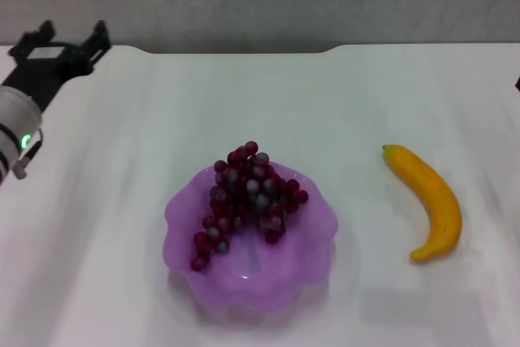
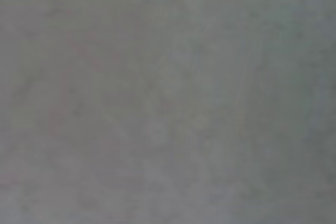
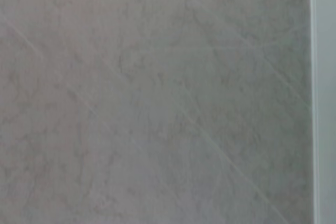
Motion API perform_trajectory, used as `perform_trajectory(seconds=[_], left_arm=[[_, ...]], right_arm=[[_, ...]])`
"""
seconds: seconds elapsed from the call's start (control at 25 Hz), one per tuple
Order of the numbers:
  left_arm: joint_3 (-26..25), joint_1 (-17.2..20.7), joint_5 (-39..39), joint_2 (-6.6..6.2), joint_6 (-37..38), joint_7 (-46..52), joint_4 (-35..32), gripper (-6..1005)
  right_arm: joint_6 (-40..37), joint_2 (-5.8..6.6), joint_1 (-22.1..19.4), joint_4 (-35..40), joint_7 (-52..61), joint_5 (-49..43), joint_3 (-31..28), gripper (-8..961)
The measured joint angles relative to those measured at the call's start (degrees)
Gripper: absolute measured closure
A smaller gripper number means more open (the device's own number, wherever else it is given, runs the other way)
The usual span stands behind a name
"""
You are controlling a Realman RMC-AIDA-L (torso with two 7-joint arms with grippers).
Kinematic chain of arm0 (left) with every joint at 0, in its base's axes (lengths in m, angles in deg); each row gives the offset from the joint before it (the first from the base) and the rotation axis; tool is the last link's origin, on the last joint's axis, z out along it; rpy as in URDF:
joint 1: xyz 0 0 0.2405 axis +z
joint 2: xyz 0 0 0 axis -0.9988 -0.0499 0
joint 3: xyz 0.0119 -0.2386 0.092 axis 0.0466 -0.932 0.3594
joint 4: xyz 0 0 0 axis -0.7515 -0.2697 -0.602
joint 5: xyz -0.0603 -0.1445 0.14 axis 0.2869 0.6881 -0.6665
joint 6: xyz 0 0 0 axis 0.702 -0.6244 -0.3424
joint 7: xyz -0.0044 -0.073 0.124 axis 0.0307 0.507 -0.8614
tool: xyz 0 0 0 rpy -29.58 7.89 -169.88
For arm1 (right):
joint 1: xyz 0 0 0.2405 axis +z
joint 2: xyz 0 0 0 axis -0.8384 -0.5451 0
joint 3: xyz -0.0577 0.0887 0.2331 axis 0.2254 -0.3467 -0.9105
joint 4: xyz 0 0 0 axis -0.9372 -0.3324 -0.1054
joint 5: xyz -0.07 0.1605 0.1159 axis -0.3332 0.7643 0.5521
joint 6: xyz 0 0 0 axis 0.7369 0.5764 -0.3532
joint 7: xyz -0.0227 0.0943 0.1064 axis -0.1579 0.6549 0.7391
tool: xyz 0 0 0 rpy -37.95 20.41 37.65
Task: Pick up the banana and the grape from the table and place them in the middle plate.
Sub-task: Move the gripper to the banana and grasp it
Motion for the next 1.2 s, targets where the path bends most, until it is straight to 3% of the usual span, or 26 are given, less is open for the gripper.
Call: perform_trajectory(seconds=[0.28, 0.44, 0.84, 1.08, 1.2], left_arm=[[-9.9, -0.7, -2.6, 2.28, 0.8, -4.8, -4.4, 137], [-9.9, -1.9, -2.6, 2.81, 7.6, -5.7, -9.4, 138], [-9.9, -5.6, -2.4, 2.85, 11.7, -4.9, -16.4, 138], [-10.0, -5.7, -2.5, 2.84, 12.1, -4.9, -18.0, 136], [-10.1, -5.6, -2.5, 2.77, 12.0, -5.1, -18.7, 136]], right_arm=[[0.4, -0.01, 0.0, 0.7, 0.0, -0.1, 0.1, 72], [0.1, 0.00, 0.1, 0.5, 0.0, -0.3, 0.0, 72], [0.6, 0.03, 2.9, -3.0, 0.2, -0.1, 0.0, 73], [5.7, 0.07, 3.0, -0.5, 3.9, -0.3, 0.1, 73], [11.8, 0.29, 3.2, 2.9, 3.5, -0.1, -0.7, 73]])
